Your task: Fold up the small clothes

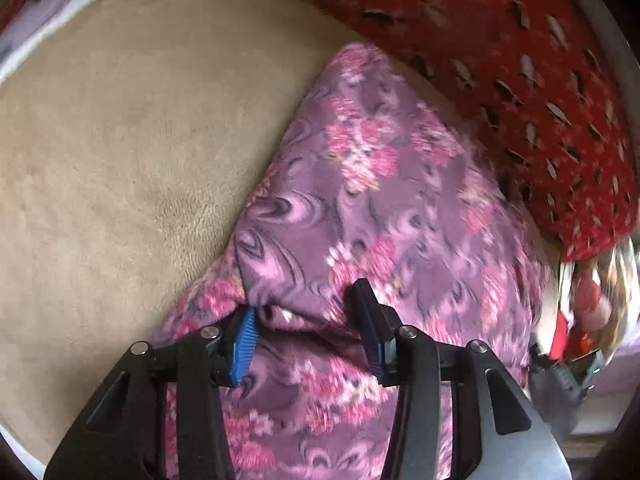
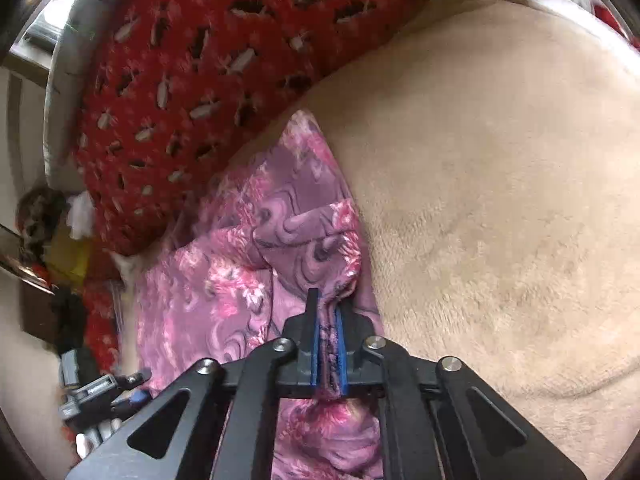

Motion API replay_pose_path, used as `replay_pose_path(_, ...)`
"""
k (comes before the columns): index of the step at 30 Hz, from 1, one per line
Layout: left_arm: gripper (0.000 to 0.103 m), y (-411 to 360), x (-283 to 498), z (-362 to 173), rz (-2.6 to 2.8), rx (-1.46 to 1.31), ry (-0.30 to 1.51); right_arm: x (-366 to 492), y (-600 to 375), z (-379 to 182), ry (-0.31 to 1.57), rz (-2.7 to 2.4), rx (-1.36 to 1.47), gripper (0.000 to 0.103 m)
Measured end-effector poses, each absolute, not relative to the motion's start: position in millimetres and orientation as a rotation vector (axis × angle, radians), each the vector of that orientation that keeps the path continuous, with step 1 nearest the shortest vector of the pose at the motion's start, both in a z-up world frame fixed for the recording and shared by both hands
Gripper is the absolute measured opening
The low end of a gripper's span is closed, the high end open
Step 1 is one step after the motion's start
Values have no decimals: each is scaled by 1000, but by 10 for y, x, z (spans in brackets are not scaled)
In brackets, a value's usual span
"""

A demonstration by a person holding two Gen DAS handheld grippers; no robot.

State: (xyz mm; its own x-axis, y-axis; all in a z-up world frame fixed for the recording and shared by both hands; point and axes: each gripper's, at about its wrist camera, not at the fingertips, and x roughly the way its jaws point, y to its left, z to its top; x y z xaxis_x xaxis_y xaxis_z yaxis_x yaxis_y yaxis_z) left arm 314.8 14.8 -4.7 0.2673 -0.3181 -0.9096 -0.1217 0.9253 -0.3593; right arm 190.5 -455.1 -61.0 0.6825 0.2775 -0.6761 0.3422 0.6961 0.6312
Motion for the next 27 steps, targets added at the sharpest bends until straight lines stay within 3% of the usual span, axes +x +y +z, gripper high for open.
replay_pose_path(1,44,126,3089,17,-160,-378,1296,1848,-4555,-530,830,-56,818,14)
replay_pose_path(3,44,63,2918,144,-205,-328,1272,1661,-4497,-303,764,-60,757,14)
replay_pose_path(5,51,-40,2715,151,-219,-246,1262,1471,-4374,-161,704,9,695,15)
replay_pose_path(7,51,-135,2603,-22,-217,-182,1317,1390,-4241,-250,766,34,640,27)
replay_pose_path(9,51,-211,2466,-121,-197,-103,1325,1428,-4055,-617,987,16,569,18)
replay_pose_path(10,51,-245,2372,-63,-191,-61,1292,1394,-4016,-681,1011,23,566,19)
replay_pose_path(27,51,-172,1297,-69,-161,95,1302,-105,-3467,-546,1139,29,382,29)
